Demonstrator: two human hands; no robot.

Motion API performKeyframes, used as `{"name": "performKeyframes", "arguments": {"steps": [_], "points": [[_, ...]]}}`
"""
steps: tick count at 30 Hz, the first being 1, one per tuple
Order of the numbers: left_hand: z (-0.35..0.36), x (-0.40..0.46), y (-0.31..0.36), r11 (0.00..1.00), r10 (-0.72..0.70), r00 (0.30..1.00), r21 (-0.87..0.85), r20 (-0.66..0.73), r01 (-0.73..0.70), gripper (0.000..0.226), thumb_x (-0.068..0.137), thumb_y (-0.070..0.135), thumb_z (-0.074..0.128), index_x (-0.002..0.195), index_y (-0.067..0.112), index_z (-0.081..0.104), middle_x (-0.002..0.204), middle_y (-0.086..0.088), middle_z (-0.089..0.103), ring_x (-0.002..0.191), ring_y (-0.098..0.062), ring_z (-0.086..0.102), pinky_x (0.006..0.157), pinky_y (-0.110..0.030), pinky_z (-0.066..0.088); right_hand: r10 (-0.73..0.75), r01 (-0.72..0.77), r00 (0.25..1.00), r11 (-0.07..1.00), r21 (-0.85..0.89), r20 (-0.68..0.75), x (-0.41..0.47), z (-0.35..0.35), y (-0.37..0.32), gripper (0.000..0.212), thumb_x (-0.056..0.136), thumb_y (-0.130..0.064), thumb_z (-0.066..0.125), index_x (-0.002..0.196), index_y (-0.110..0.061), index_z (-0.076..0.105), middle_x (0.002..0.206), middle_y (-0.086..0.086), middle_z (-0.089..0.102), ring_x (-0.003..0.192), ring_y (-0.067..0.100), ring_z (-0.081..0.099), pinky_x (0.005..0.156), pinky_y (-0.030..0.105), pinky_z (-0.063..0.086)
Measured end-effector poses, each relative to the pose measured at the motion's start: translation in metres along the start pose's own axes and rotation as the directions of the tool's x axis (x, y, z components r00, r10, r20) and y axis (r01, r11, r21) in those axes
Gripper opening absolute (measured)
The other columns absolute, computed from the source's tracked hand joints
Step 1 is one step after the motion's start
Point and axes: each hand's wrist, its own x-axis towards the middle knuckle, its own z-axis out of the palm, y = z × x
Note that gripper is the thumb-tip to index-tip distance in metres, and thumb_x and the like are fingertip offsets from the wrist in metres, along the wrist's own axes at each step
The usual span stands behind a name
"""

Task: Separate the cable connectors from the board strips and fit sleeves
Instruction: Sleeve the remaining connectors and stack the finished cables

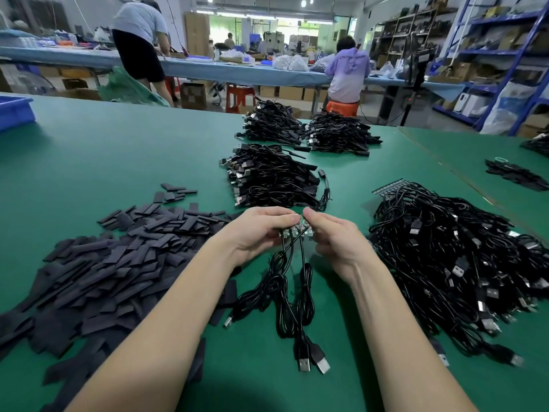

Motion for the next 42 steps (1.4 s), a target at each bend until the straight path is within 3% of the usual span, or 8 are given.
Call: {"name": "performKeyframes", "arguments": {"steps": [4,10,13,21,27,36,38,42], "points": [[0.002,0.001,-0.002,0.982,-0.003,0.997,-0.186,0.071,0.016,0.013,0.080,0.017,0.076,0.093,0.015,0.080,0.095,-0.003,0.076,0.081,-0.011,0.070,0.072,-0.023,0.056,0.068,-0.096,0.993,0.934,0.343,0.092,0.002,0.003,0.001,0.017,0.074,-0.030,0.079,0.076,-0.018,0.067,0.061,-0.008,0.050,0.045,0.003,0.031,0.039,0.013,0.022],[0.004,0.003,-0.008,0.683,0.399,0.890,0.719,-0.223,-0.126,0.009,0.083,0.031,0.080,0.089,0.026,0.077,0.086,0.010,0.075,0.083,-0.004,0.068,0.077,-0.017,0.050,-0.063,0.027,0.979,0.983,0.181,0.193,-0.006,-0.013,-0.026,0.009,0.078,-0.035,0.080,0.074,-0.026,0.079,0.062,-0.014,0.059,0.050,0.001,0.048,0.040,0.011,0.034],[0.010,0.004,0.001,0.715,0.507,0.833,0.648,-0.222,-0.263,0.004,0.091,0.028,0.071,0.092,0.027,0.074,0.091,0.012,0.074,0.086,-0.003,0.067,0.079,-0.012,0.049,-0.161,0.163,0.986,0.985,-0.057,0.034,-0.004,0.001,-0.027,0.010,0.087,-0.033,0.080,0.085,-0.024,0.075,0.066,-0.015,0.067,0.053,0.003,0.059,0.045,0.014,0.043],[0.004,-0.006,0.004,0.950,0.144,0.989,0.275,0.031,-0.147,0.012,0.093,0.020,0.072,0.103,0.012,0.070,0.088,-0.006,0.076,0.081,-0.015,0.068,0.086,-0.033,0.056,-0.161,0.123,0.982,0.943,-0.310,-0.099,-0.005,0.004,-0.022,0.013,0.091,-0.029,0.076,0.081,-0.021,0.075,0.070,-0.007,0.074,0.052,0.004,0.065,0.047,0.017,0.047],[0.019,-0.003,0.002,0.927,0.116,0.993,0.357,0.021,-0.116,0.006,0.095,0.015,0.070,0.100,0.011,0.069,0.076,0.004,0.072,0.062,-0.003,0.062,0.060,-0.013,0.048,-0.495,0.259,0.868,0.524,-0.811,-0.043,0.004,0.025,-0.048,0.013,0.087,-0.038,0.071,0.076,-0.031,0.071,0.077,-0.017,0.071,0.082,0.007,0.067,0.070,0.026,0.050],[0.015,-0.011,0.002,0.774,-0.005,0.999,0.632,-0.046,0.033,0.040,0.101,0.010,0.043,0.140,0.002,0.047,0.137,-0.010,0.057,0.123,-0.026,0.056,0.105,-0.034,0.046,0.050,0.464,0.885,-0.024,-0.886,0.462,0.069,0.125,-0.057,0.037,0.092,-0.007,0.057,0.111,-0.034,0.075,0.128,0.003,0.068,0.113,0.028,0.066,0.099,0.041,0.055],[0.012,-0.016,0.008,0.757,-0.013,1.000,0.653,-0.023,0.025,0.038,0.101,0.002,0.036,0.136,0.000,0.050,0.127,-0.002,0.055,0.111,-0.017,0.051,0.091,-0.016,0.040,0.088,0.474,0.880,-0.089,-0.876,0.467,0.078,0.131,-0.053,0.038,0.090,-0.008,0.064,0.116,-0.033,0.075,0.128,0.003,0.067,0.113,0.028,0.066,0.098,0.042,0.056],[0.012,-0.029,0.018,0.714,0.058,0.988,0.686,0.145,-0.143,0.020,0.079,0.028,0.047,0.093,0.022,0.061,0.095,-0.001,0.068,0.082,-0.016,0.057,0.076,-0.026,0.050,0.086,0.475,0.880,-0.133,-0.870,0.467,0.085,0.132,-0.054,0.021,0.082,-0.012,0.079,0.091,-0.030,0.076,0.106,0.001,0.071,0.099,0.026,0.070,0.088,0.041,0.060]]}}
